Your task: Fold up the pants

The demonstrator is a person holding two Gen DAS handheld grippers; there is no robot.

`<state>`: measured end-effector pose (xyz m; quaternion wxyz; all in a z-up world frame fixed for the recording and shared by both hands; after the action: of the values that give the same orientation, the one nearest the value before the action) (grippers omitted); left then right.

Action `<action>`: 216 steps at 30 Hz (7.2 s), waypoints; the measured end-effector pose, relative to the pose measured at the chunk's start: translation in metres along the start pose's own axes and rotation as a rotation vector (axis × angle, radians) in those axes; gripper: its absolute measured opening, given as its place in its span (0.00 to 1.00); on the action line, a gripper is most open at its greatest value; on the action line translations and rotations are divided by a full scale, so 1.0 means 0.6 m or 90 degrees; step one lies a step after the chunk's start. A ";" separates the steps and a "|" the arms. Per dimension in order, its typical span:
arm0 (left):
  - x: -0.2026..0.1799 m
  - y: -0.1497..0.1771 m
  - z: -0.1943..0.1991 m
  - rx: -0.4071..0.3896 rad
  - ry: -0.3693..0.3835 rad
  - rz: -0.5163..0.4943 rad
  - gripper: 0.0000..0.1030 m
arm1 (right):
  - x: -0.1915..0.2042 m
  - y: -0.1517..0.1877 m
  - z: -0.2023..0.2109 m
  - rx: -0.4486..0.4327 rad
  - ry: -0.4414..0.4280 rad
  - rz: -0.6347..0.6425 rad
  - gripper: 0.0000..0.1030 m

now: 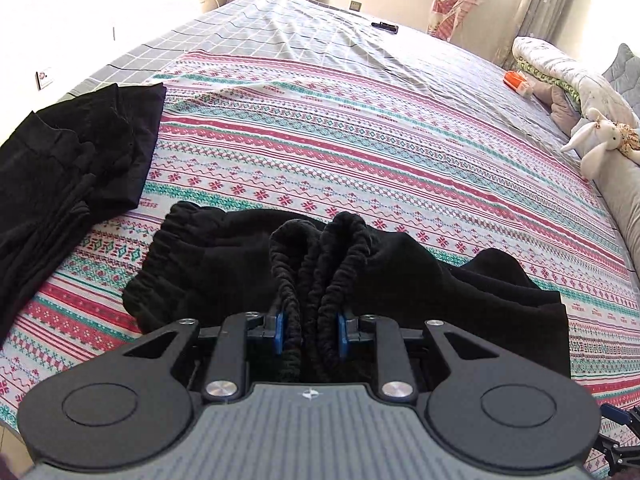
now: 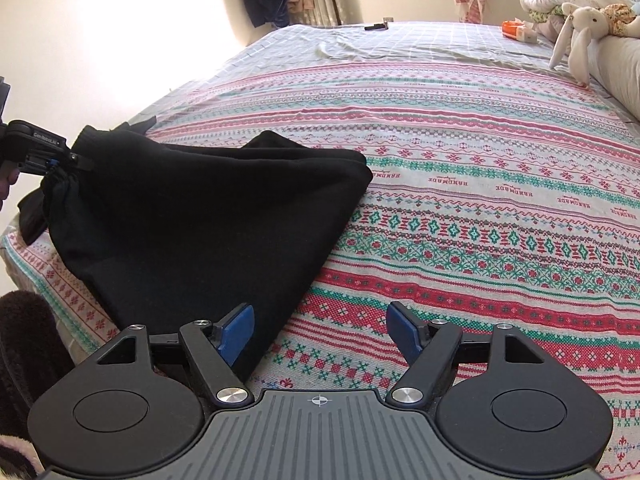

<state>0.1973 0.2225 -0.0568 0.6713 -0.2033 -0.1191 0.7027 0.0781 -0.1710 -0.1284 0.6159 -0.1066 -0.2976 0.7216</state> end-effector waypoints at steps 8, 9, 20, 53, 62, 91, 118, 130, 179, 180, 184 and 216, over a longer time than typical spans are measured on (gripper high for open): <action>0.064 -0.025 0.005 -0.018 -0.022 0.032 0.56 | 0.025 -0.011 -0.010 0.006 -0.002 0.020 0.72; 0.073 -0.029 0.001 -0.019 -0.020 0.034 0.56 | 0.030 -0.014 -0.014 0.008 -0.004 0.024 0.72; 0.132 -0.022 -0.024 -0.029 -0.115 0.068 0.98 | 0.095 -0.043 -0.036 0.026 0.004 0.116 0.72; -0.159 0.022 -0.154 0.024 0.240 -0.018 0.61 | 0.186 -0.291 -0.183 0.169 -0.049 0.361 0.33; -0.116 0.022 -0.192 0.075 0.292 0.013 0.37 | 0.140 -0.323 -0.229 0.289 -0.044 0.387 0.31; -0.089 0.005 -0.190 0.083 0.272 -0.010 0.37 | 0.222 -0.339 -0.339 0.478 -0.412 0.360 0.35; 0.041 -0.014 -0.095 -0.122 0.168 0.089 0.38 | 0.272 -0.330 -0.225 0.132 -0.261 0.311 0.37; 0.006 0.003 -0.056 -0.182 0.108 0.014 0.42 | 0.181 -0.245 -0.198 0.116 -0.031 0.205 0.36; -0.246 0.262 -0.062 -0.057 0.235 -0.451 1.00 | 0.088 0.037 -0.048 0.091 -0.196 -0.282 0.18; -0.251 0.268 -0.057 -0.066 0.242 -0.466 1.00 | 0.089 0.030 -0.042 0.083 -0.208 -0.285 0.17; -0.275 0.289 -0.039 -0.129 0.261 -0.514 1.00 | 0.096 0.000 -0.018 0.056 -0.236 -0.278 0.16; -0.314 0.275 -0.077 -0.172 0.152 -0.436 0.60 | -0.030 -0.133 -0.164 -0.017 -0.205 -0.265 0.43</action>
<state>0.0732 0.0190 -0.1471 0.8434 -0.3187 -0.1931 0.3870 0.1988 -0.1538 -0.1663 0.6945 0.0650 -0.4168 0.5829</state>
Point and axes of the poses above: each gripper's, at about its wrist camera, not at the fingertips, and z roughly against the way its jaws point, x to its left, y to its underside, the point moved 5 cm from there along -z, roughly the way its jaws point, and after that the axes turned 10 degrees about x, right-handed, at the moved point
